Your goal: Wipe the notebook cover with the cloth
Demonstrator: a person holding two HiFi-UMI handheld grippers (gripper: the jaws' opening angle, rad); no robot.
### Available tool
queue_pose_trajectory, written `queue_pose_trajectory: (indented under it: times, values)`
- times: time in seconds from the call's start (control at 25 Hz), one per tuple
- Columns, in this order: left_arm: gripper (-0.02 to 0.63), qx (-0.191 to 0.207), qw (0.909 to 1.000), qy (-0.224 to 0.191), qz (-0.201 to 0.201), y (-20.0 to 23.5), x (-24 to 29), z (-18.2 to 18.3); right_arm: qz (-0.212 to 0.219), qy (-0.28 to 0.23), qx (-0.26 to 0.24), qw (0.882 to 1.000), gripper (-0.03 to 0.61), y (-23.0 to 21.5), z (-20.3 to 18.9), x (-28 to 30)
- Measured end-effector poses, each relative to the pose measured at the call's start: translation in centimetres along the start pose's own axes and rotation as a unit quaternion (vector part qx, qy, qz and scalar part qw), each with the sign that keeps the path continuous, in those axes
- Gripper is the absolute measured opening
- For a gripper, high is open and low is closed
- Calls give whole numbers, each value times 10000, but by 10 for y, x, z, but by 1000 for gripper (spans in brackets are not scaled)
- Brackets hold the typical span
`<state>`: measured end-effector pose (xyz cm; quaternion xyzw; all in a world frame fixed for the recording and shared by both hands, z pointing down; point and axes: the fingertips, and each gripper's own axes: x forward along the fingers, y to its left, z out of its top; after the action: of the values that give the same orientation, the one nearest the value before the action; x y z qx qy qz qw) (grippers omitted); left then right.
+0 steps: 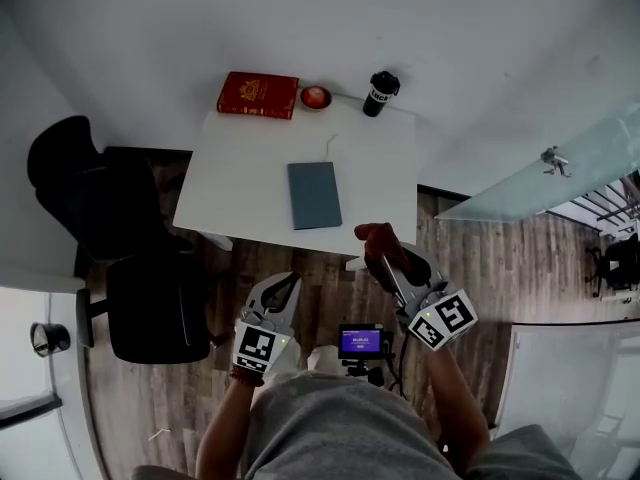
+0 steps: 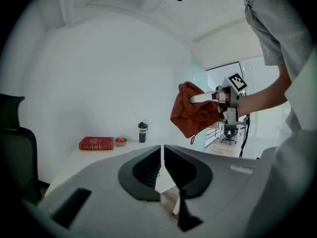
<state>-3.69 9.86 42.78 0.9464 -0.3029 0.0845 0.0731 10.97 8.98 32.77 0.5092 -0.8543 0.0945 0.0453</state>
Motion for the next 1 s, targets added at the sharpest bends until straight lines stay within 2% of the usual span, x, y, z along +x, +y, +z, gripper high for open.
queue_pose_trajectory:
  times: [0.28, 0.44, 0.6, 0.84, 1.0]
  values:
    - [52, 153, 9993, 347, -27, 51, 30, -26, 133, 251, -101, 9995, 72, -6, 5, 60]
    - [79, 218, 9976, 661, -46, 68, 53, -46, 329, 449, -227, 9982, 72, -23, 0, 96]
    - [103, 86, 9943, 1056, 99, 85, 76, -73, 616, 691, -369, 9950, 74, -50, -12, 135]
    - [118, 35, 9850, 1707, 266, 93, 108, -118, 1221, 1123, -790, 9830, 74, -90, -45, 194]
    - [120, 137, 9764, 2112, 423, 95, 133, -144, 1844, 1308, -1080, 9681, 72, -106, -70, 224]
